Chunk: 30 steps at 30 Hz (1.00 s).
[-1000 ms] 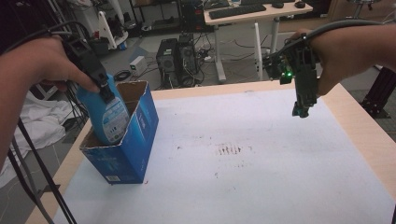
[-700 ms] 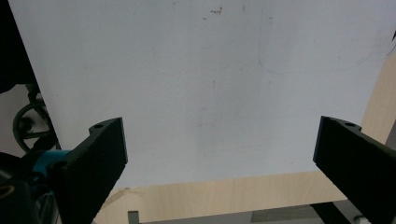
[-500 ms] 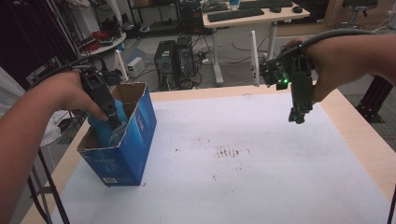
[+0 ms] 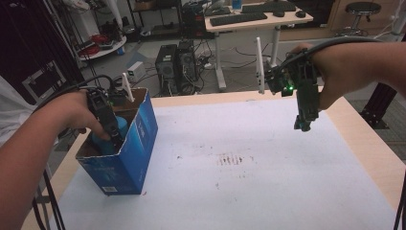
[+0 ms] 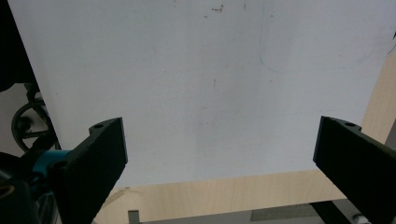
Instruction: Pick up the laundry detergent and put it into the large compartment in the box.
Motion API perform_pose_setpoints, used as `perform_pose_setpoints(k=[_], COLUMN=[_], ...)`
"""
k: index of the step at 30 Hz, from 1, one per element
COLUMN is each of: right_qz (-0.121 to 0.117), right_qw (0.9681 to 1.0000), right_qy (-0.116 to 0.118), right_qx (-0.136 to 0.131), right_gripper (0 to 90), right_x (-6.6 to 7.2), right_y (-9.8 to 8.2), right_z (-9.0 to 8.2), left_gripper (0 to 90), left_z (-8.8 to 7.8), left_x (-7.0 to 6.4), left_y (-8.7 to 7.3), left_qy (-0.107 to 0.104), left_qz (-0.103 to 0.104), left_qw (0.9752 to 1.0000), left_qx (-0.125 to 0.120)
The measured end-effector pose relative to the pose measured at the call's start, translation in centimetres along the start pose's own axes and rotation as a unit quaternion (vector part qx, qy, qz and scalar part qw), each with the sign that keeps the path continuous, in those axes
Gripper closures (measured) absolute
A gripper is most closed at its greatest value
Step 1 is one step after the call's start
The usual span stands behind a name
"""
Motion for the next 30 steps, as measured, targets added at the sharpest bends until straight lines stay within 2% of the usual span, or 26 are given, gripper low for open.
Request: perform_pose_setpoints(k=[4,11,21,22,24,26,30], right_qz=[-0.002,-0.003,-0.005,-0.007,-0.003,-0.003,-0.008], right_qw=[1.0,1.0,1.0,1.0,1.0,1.0,1.0], right_qy=[-0.001,0.001,0.0,0.0,0.001,0.001,-0.001], right_qx=[-0.002,-0.002,-0.003,-0.003,-0.001,0.0,-0.003], right_gripper=[1.9,1.9,1.9,1.9,1.9,1.9,1.9], right_x=[-0.08,-0.09,-0.19,-0.19,-0.12,-0.04,-0.08], right_y=[0.09,0.41,0.61,0.59,0.55,0.55,0.66], right_z=[0.07,0.27,0.22,0.22,0.17,0.17,0.14], left_gripper=[39.5,39.4,38.6,38.3,31.9,31.6,31.2], left_z=[0.5,0.79,0.82,0.82,0.82,0.82,0.64], left_x=[-0.01,-0.08,0.02,0.0,-0.13,-0.23,-0.17], left_y=[-0.09,-0.21,-0.27,-0.31,-0.38,-0.49,-0.45], left_qy=[-0.001,-0.002,-0.007,-0.009,-0.013,-0.011,-0.005], left_qz=[0.004,0.028,0.03,0.031,0.037,0.046,0.049], left_qw=[1.0,0.9996,0.9995,0.9995,0.9992,0.9988,0.9988], left_qx=[-0.001,-0.004,-0.001,0.002,0.005,0.011,0.007])
Point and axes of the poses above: each handheld gripper's, and its own axes: z roughly forward along the jaws, y roughly out of its top, x roughly to its left, the point moved 8 cm from there along z, roughly forward along the jaws, and after that the axes turned 9 degrees about -z, right-handed, at the moved point
